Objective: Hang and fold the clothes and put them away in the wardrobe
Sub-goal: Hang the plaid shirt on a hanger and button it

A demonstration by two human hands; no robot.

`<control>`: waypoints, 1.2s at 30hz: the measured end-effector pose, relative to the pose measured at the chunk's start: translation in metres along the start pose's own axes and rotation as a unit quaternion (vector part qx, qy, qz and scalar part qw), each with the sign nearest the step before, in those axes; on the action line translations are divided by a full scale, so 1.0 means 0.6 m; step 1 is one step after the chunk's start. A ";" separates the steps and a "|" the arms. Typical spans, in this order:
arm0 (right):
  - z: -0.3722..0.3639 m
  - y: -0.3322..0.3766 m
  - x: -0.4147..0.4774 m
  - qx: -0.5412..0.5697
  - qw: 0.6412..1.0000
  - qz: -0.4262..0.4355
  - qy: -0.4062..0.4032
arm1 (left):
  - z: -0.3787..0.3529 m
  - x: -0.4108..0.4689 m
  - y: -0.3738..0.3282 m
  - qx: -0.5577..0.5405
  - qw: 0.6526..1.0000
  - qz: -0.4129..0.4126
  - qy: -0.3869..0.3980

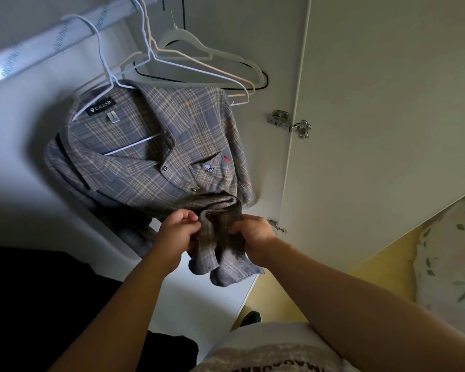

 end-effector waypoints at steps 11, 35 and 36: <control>0.003 -0.011 -0.001 0.002 1.000 -0.003 -0.007 | 0.014 0.002 -0.005 0.114 0.993 -0.005 -0.023; -0.009 -0.026 -0.014 0.060 0.998 -0.028 0.015 | -0.015 -0.014 0.004 0.174 0.985 -0.021 0.005; -0.011 -0.026 -0.014 0.068 0.997 -0.030 0.019 | -0.014 -0.014 0.001 0.188 0.982 -0.031 0.002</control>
Point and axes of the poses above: each hand's wrist, its own x-axis towards the middle knuckle, its own z-axis out of the back of the hand, y = z × x, the point moved 8 cm from there along x, towards the middle knuckle, and after that the axes turned 9 degrees about -z, right-handed, at the moved point
